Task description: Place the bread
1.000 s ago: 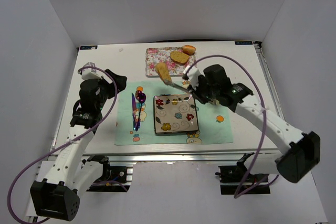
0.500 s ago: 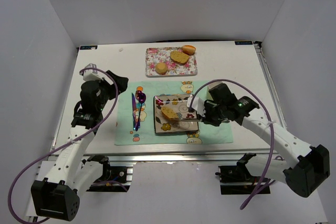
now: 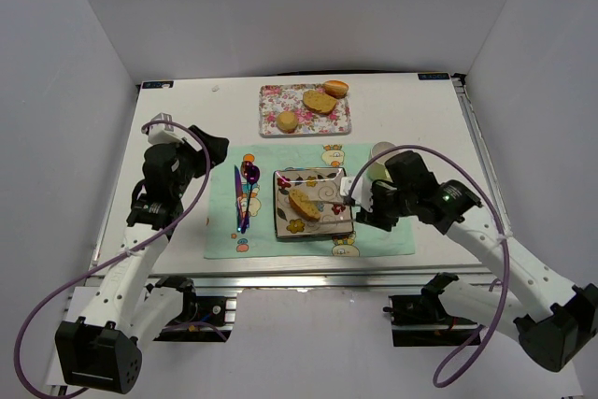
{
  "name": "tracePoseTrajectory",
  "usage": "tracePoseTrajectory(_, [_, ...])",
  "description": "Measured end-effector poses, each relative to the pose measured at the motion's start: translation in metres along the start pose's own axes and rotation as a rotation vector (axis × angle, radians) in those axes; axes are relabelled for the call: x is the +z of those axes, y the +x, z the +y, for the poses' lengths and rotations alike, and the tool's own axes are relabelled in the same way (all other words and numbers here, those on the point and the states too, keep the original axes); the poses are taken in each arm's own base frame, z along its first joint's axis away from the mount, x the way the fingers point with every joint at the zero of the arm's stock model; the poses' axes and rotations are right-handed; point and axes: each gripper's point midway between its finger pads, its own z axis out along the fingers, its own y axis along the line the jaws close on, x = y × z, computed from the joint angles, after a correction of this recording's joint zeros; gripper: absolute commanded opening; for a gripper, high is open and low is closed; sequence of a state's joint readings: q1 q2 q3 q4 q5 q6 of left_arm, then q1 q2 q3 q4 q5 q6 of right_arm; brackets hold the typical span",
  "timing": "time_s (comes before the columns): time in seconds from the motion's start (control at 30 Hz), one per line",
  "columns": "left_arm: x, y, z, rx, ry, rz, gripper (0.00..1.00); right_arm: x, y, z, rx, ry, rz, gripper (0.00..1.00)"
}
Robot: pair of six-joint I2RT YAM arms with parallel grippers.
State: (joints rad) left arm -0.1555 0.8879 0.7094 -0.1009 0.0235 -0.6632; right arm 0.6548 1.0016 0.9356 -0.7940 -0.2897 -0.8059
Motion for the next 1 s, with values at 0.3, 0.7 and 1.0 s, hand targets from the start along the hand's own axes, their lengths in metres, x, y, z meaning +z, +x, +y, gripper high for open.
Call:
tracePoseTrajectory(0.3, [0.0,0.002,-0.002,0.0,0.012,0.009,0.93,-0.024,-0.019,-0.04,0.214,0.151,-0.101,0.0])
tracePoseTrajectory(0.7, [0.012,0.013,-0.004,-0.006,0.034,0.06,0.91,-0.099,0.137,-0.205,1.056,0.709,-0.075,0.23])
tracePoseTrajectory(1.0, [0.014,0.017,-0.007,-0.014,0.054,0.082,0.86,-0.01,0.241,-0.148,1.272,0.595,0.156,0.49])
